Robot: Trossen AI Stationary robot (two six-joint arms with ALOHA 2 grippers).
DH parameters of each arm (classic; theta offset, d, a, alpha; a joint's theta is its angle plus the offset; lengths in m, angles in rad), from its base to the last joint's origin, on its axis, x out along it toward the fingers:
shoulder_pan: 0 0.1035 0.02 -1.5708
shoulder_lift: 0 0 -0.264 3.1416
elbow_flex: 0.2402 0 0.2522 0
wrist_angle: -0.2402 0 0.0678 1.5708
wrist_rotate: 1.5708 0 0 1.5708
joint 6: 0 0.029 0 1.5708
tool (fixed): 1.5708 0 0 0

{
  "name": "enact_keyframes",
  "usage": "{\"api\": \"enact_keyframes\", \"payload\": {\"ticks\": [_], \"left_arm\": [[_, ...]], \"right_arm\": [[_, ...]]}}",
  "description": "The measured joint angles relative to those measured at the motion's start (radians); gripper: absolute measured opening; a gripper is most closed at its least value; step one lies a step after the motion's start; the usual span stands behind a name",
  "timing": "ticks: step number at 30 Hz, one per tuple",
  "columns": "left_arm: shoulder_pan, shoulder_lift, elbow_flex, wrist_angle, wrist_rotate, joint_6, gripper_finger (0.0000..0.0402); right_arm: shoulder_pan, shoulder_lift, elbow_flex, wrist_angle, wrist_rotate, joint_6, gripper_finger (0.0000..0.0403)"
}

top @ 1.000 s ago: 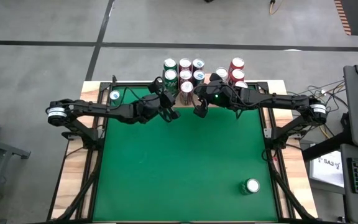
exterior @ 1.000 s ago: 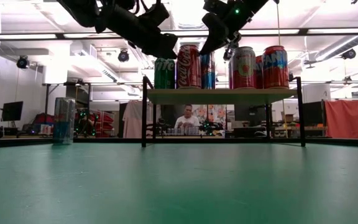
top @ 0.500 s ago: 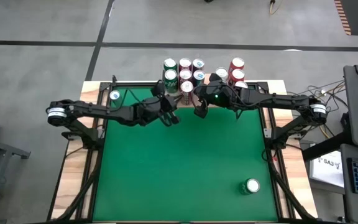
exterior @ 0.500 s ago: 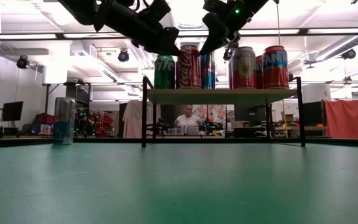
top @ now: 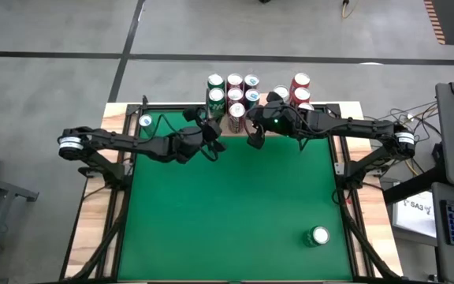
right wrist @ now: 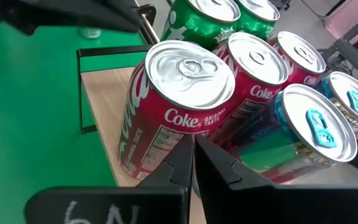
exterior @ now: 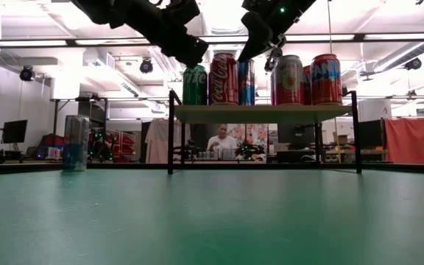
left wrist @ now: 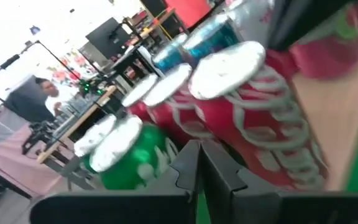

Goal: Place canned beverage on shelf
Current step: Put the red soda can aligned with the red soda can on the shelf

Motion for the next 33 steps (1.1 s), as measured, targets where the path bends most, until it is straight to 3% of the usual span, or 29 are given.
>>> {"api": "enact_keyframes", "payload": {"ticks": [7,15,23,27,33], "left_arm": [[0.002,0.000,0.114,-0.058,0.118,0.135,0.0000],[0.080,0.002,0.298,-0.439,0.420,0.142,0.0000],[0.152,0.002,0.317,-0.495,0.466,0.133,0.0000],[0.153,0.005,0.303,-0.485,0.495,0.127,0.0000],[0.153,0.009,0.296,-0.475,0.496,0.108,0.0000]], "right_arm": [[0.000,0.000,0.002,0.003,0.000,0.000,0.0009],[0.000,-0.011,0.002,-0.001,0.000,0.012,0.0009],[0.000,-0.034,0.002,0.075,-0.012,0.014,0.0009],[-0.007,-0.033,0.003,0.126,-0.106,0.005,0.0009],[-0.007,-0.030,-0.002,0.142,-0.113,0.014,0.0009]]}}
